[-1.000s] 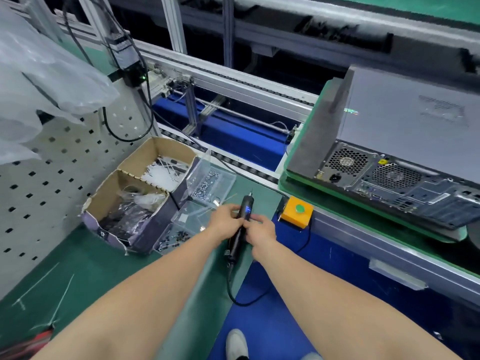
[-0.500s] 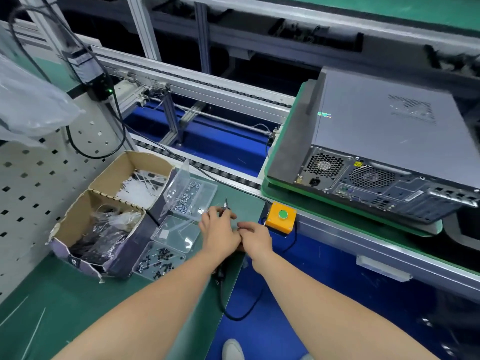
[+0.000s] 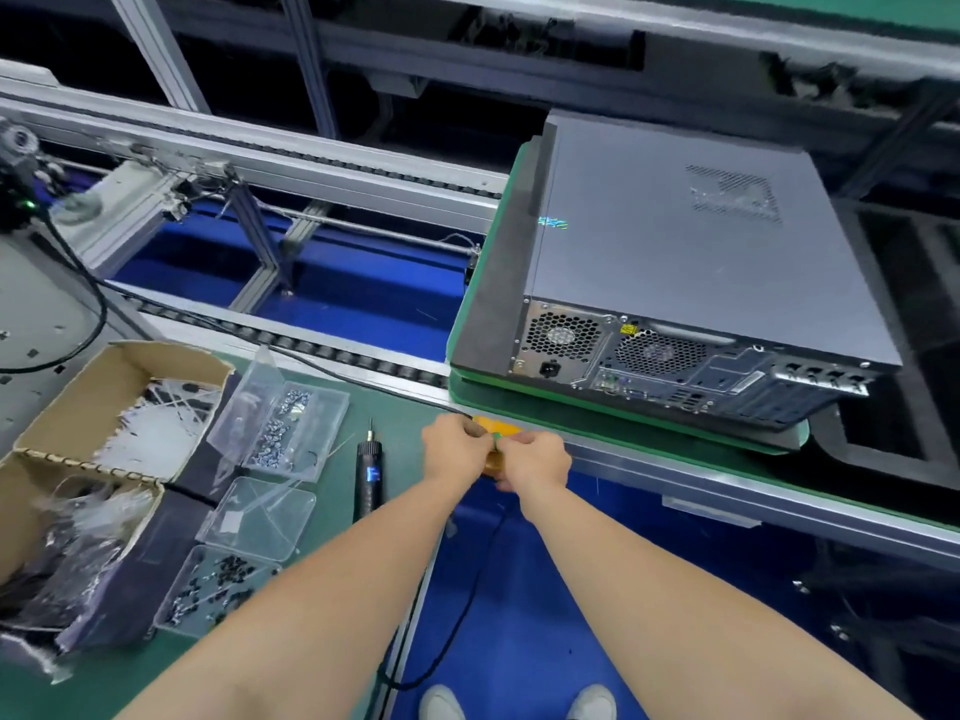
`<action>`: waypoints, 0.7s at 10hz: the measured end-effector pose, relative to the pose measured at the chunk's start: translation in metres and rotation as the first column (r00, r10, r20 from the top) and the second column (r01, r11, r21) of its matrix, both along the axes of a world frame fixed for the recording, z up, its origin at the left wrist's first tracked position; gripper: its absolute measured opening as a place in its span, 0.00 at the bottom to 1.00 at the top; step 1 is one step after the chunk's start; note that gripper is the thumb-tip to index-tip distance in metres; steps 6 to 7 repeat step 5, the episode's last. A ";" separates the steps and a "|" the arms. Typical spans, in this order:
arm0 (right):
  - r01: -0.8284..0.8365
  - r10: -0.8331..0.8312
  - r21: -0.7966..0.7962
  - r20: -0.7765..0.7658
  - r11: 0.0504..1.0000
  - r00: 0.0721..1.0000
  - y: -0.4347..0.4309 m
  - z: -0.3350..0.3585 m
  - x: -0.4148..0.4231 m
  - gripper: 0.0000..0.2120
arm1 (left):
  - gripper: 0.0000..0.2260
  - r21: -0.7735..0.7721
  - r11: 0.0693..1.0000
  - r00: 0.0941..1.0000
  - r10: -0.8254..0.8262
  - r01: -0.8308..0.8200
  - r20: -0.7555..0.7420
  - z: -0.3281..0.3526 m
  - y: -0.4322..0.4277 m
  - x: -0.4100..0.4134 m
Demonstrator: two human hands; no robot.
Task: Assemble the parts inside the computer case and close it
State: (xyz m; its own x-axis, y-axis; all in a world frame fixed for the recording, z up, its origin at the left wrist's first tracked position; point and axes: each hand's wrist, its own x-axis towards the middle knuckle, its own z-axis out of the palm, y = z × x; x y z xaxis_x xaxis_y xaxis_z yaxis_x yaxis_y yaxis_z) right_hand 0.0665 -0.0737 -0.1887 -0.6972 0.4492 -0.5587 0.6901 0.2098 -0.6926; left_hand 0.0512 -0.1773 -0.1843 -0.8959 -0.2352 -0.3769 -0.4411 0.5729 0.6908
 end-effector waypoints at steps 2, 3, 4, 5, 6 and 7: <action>-0.026 0.026 -0.041 -0.002 0.999 1.000 0.009 -0.003 -0.006 0.02 | 0.03 0.025 1.000 1.000 0.013 -0.013 0.014 -0.003 0.002 -0.004; -0.056 0.048 -0.100 -0.081 0.993 0.996 0.011 -0.007 0.003 0.03 | 0.01 0.043 0.998 0.998 0.037 -0.036 -0.043 -0.005 0.011 0.008; -0.176 0.177 0.022 -0.196 0.984 0.964 0.013 -0.002 0.017 0.02 | 0.05 0.053 0.996 0.991 0.077 -0.072 -0.107 -0.001 0.026 0.018; -0.373 0.414 0.199 -0.231 0.906 0.880 0.015 0.003 0.038 0.06 | 0.09 0.047 0.997 0.985 0.075 -0.068 -0.154 0.000 0.035 0.040; -0.373 0.414 0.199 -0.231 0.906 0.880 0.015 0.003 0.038 0.06 | 0.09 0.047 0.997 0.985 0.075 -0.068 -0.154 0.000 0.035 0.040; -0.373 0.414 0.199 -0.231 0.906 0.880 0.015 0.003 0.038 0.06 | 0.09 0.047 0.997 0.985 0.075 -0.068 -0.154 0.000 0.035 0.040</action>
